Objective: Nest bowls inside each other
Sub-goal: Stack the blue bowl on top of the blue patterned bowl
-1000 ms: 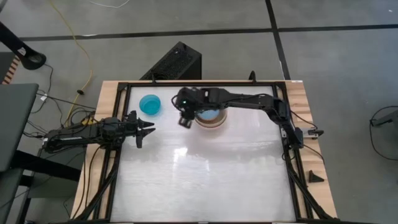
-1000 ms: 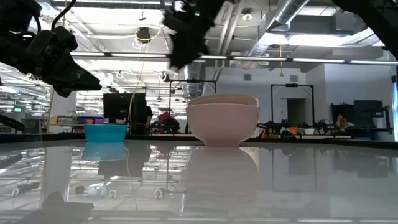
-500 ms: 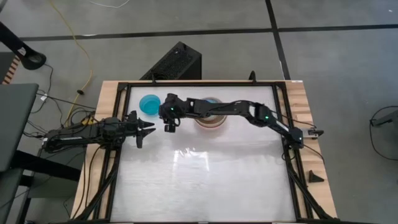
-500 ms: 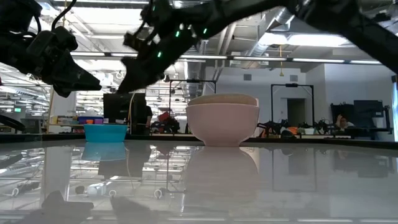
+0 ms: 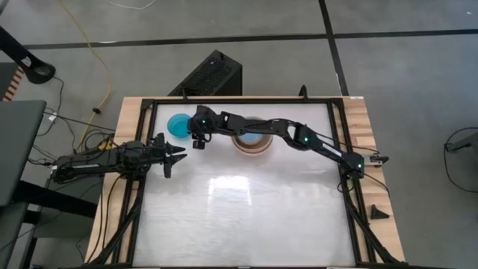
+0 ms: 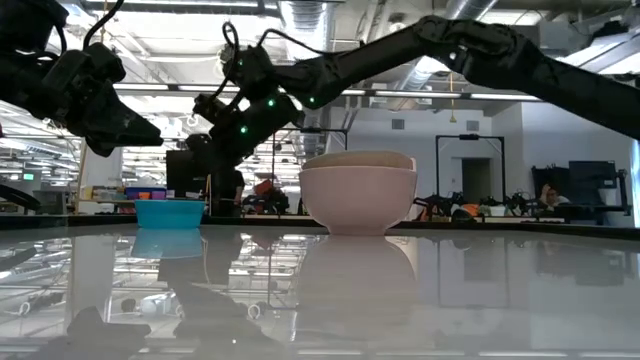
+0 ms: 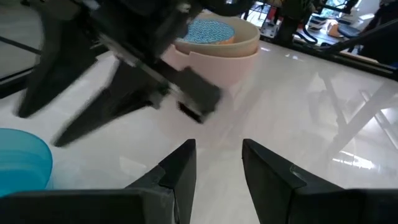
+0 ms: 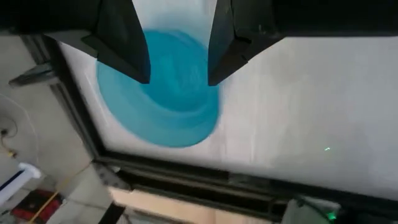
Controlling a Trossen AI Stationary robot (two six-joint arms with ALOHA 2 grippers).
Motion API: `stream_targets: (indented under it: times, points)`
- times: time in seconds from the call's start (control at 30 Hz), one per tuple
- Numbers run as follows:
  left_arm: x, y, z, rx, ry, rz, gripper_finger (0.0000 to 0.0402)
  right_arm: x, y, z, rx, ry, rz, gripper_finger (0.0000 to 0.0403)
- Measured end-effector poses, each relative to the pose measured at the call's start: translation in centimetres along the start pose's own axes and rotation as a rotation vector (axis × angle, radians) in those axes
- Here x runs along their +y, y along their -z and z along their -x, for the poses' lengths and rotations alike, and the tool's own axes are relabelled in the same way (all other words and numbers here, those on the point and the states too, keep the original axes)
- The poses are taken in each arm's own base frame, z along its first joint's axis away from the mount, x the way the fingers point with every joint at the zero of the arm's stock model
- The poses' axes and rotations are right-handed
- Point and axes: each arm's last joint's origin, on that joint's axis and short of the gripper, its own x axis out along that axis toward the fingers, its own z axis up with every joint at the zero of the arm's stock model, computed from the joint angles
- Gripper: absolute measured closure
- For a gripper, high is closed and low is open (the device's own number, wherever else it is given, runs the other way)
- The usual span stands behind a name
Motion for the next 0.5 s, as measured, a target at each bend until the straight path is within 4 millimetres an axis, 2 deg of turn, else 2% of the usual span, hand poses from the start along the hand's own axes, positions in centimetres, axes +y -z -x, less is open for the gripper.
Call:
stream_targets:
  times: [0.13, 0.33, 0.5]
  points:
    - [0.0, 0.0, 0.0, 0.000, 0.000, 0.000, 0.0283, -0.2, 0.8, -0.7, -0.011, -0.002, 0.043, 0.0211]
    - [0.0, 0.0, 0.0, -0.001, 0.001, 0.000, 0.0283, 0.6, 2.8, -2.2, 0.001, -0.034, 0.076, 0.0211]
    - [0.0, 0.0, 0.0, -0.002, 0.001, 0.000, 0.0283, 0.6, 2.9, -2.6, -0.018, -0.026, 0.095, 0.0211]
